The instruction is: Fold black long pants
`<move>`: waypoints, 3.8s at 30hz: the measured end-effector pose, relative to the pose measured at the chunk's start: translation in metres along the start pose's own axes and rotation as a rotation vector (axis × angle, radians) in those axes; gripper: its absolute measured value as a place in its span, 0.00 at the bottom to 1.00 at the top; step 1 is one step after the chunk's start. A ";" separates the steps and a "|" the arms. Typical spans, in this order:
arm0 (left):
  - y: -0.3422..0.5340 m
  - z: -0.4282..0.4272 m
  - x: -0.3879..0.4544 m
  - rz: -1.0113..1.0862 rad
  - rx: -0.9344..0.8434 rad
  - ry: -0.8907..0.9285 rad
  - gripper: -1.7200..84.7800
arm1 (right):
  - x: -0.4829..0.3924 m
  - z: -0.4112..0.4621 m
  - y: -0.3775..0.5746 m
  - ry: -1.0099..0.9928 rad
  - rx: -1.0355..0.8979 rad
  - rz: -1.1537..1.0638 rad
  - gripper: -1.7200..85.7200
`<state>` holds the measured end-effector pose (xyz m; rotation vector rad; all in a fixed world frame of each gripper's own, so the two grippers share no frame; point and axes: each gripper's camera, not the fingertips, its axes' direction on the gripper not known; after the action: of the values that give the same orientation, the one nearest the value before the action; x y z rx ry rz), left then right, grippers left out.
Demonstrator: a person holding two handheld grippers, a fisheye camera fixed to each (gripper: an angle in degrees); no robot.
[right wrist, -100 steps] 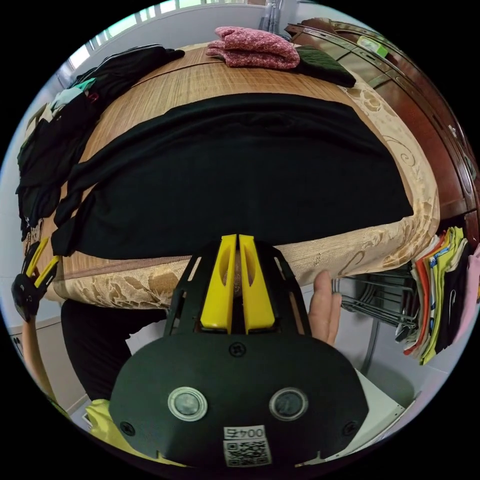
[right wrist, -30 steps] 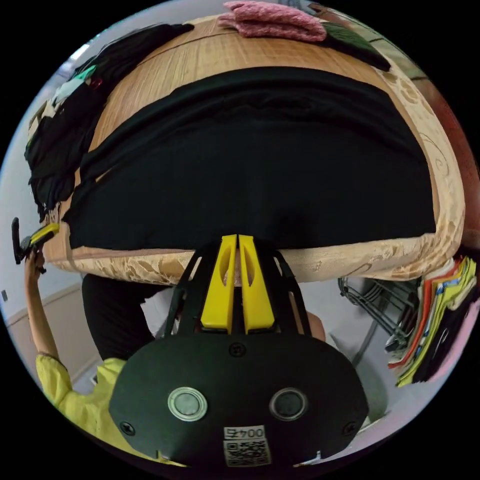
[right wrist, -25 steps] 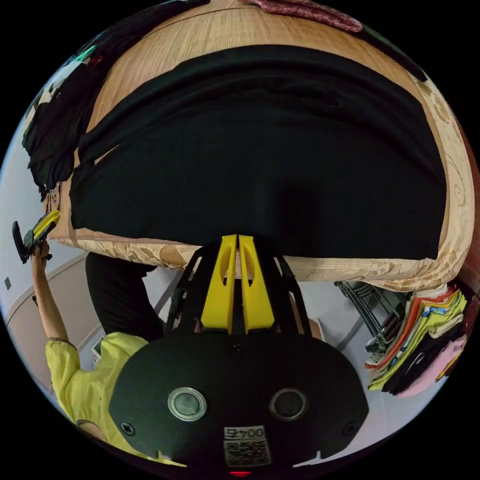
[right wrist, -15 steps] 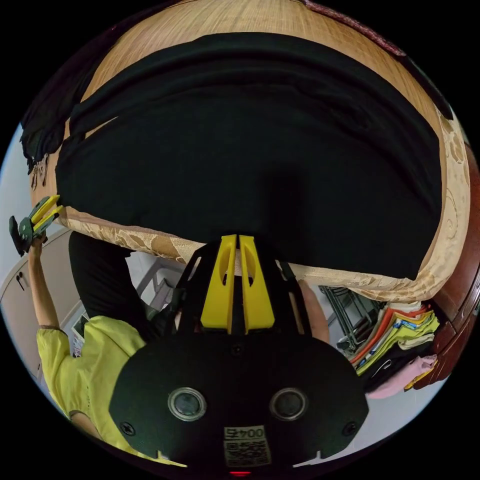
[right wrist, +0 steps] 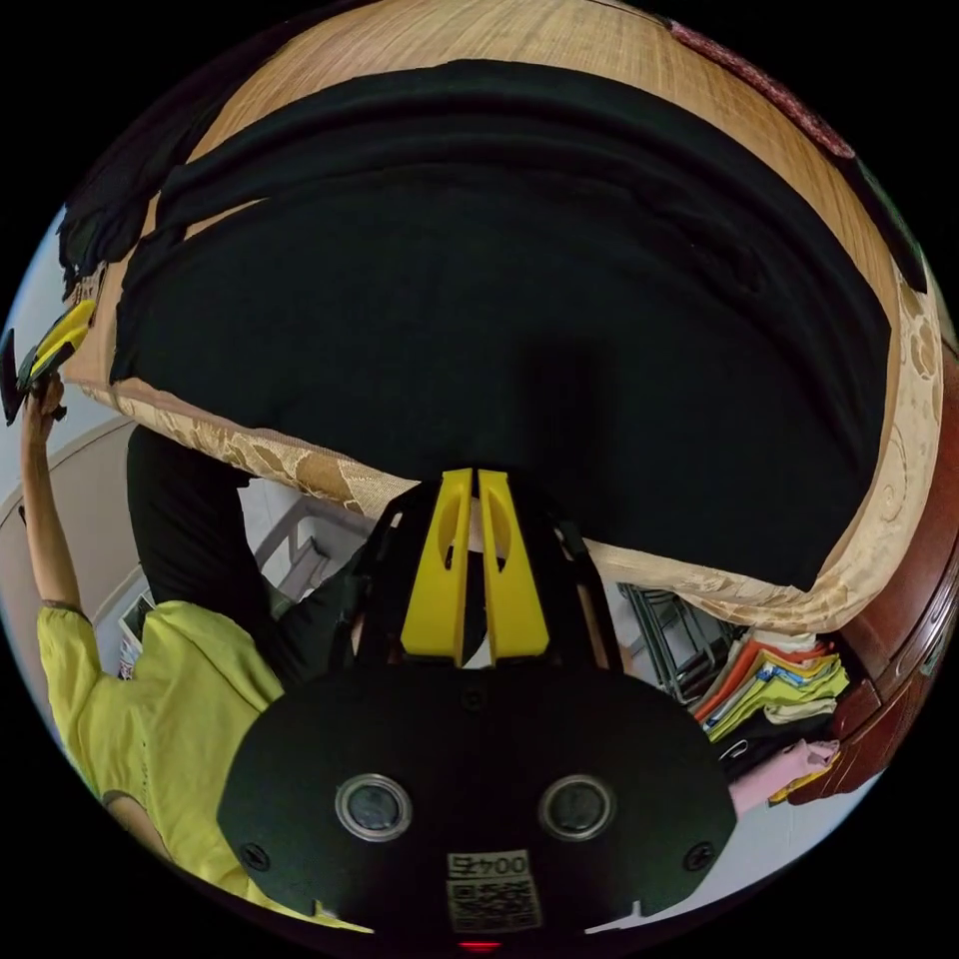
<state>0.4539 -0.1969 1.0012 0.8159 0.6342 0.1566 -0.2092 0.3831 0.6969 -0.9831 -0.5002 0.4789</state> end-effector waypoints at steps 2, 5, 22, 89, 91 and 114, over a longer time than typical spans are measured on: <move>-0.004 -0.002 0.003 0.010 -0.003 -0.005 0.15 | -0.014 -0.006 -0.005 0.009 0.010 -0.010 0.03; 0.010 -0.007 0.010 0.031 -0.007 -0.053 0.15 | -0.033 -0.015 -0.005 0.022 0.028 -0.069 0.04; 0.100 0.041 0.091 -0.131 0.081 -0.342 0.10 | -0.341 -0.124 -0.117 0.086 0.499 -0.608 0.11; -0.028 0.011 0.345 0.282 0.027 -0.886 0.11 | -0.075 -0.004 0.082 0.179 0.179 -0.224 0.14; -0.021 0.016 0.358 0.207 0.079 -0.665 0.10 | -0.057 -0.006 0.103 0.153 0.263 -0.185 0.16; 0.000 0.077 0.262 -0.091 0.043 -0.251 0.04 | 0.284 0.022 0.296 0.029 0.603 0.409 0.16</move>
<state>0.7097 -0.1498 0.9182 0.8310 0.4382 -0.0421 -0.0439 0.7040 0.5007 -0.5006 -0.1032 0.9179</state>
